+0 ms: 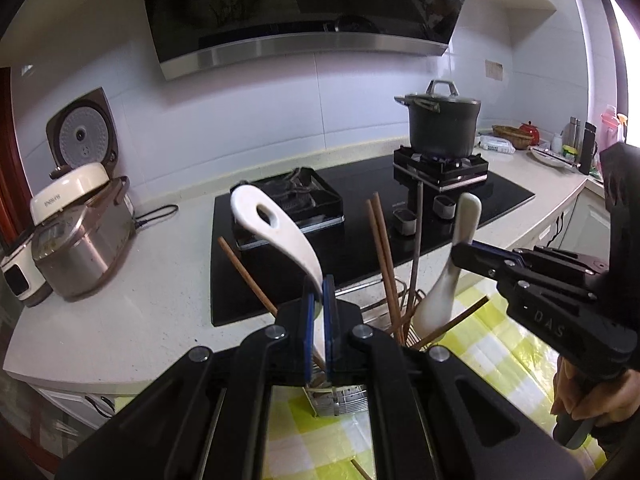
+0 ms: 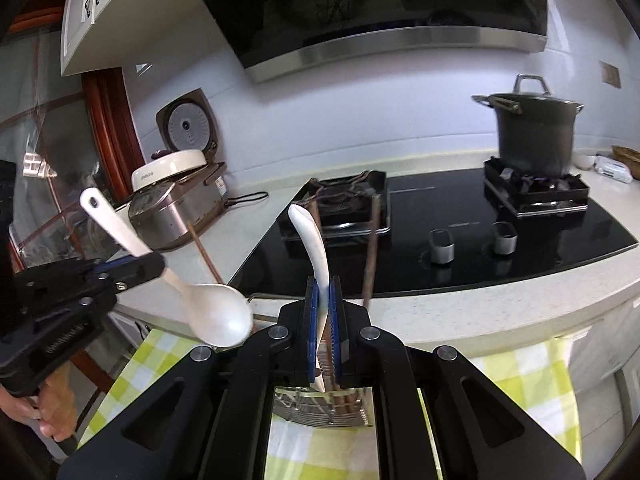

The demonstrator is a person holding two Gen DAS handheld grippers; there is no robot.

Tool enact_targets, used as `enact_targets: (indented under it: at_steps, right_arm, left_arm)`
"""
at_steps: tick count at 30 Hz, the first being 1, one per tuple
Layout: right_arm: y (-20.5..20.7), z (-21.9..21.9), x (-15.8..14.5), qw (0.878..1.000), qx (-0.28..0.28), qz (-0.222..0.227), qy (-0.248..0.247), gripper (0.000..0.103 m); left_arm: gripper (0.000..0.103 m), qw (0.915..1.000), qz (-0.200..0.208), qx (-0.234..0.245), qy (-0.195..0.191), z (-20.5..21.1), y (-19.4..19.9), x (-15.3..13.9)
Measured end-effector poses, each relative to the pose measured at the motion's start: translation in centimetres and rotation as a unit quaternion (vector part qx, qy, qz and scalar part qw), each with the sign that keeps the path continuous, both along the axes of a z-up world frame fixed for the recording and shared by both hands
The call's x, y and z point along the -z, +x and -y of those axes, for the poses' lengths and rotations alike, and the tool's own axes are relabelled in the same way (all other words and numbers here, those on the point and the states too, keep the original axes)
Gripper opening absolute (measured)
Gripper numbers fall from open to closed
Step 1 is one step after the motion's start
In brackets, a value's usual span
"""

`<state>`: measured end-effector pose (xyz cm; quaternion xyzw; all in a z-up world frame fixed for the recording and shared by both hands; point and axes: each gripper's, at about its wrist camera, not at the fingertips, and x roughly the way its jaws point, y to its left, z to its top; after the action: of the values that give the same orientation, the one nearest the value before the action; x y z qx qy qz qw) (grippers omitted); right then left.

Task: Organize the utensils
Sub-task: 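Lower both spoons into the wire rack and open both tools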

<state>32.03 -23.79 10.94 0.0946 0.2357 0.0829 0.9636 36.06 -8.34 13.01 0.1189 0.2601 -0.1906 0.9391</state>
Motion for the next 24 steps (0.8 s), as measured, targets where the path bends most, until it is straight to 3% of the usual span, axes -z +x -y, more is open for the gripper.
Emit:
enact_targets:
  at_steps: [10, 19, 20, 22, 23, 24]
  right_arm:
    - [1.7, -0.5, 2.2, 1.000, 0.004, -0.010, -0.006, 0.007]
    - [2.4, -1.8, 3.8, 0.999, -0.007, -0.030, -0.043, 0.010]
    - [2.5, -1.9, 3.8, 0.998, -0.007, -0.034, -0.047, 0.015]
    - [2.5, -1.9, 3.8, 0.998, -0.008, -0.040, -0.045, 0.036]
    - [2.4, -1.8, 3.8, 0.998, -0.004, -0.039, -0.046, 0.067]
    - [2.1, -1.7, 3.8, 0.998, 0.001, -0.032, -0.046, 0.074]
  left_arm:
    - [0.004, 0.9991, -0.030, -0.001, 0.031, 1.1, 2.2, 4.4]
    - [0.005, 0.9971, -0.055, 0.000, 0.053, 2.0, 3.1, 7.2]
    - [0.005, 0.9972, -0.054, 0.000, 0.052, 1.9, 3.1, 7.3]
    - [0.008, 0.9972, -0.056, -0.001, 0.050, 1.8, 3.0, 7.4]
    - [0.009, 0.9971, -0.058, -0.001, 0.048, 1.8, 3.0, 7.5]
    - [0.011, 0.9971, -0.058, -0.003, 0.049, 1.7, 2.9, 7.6]
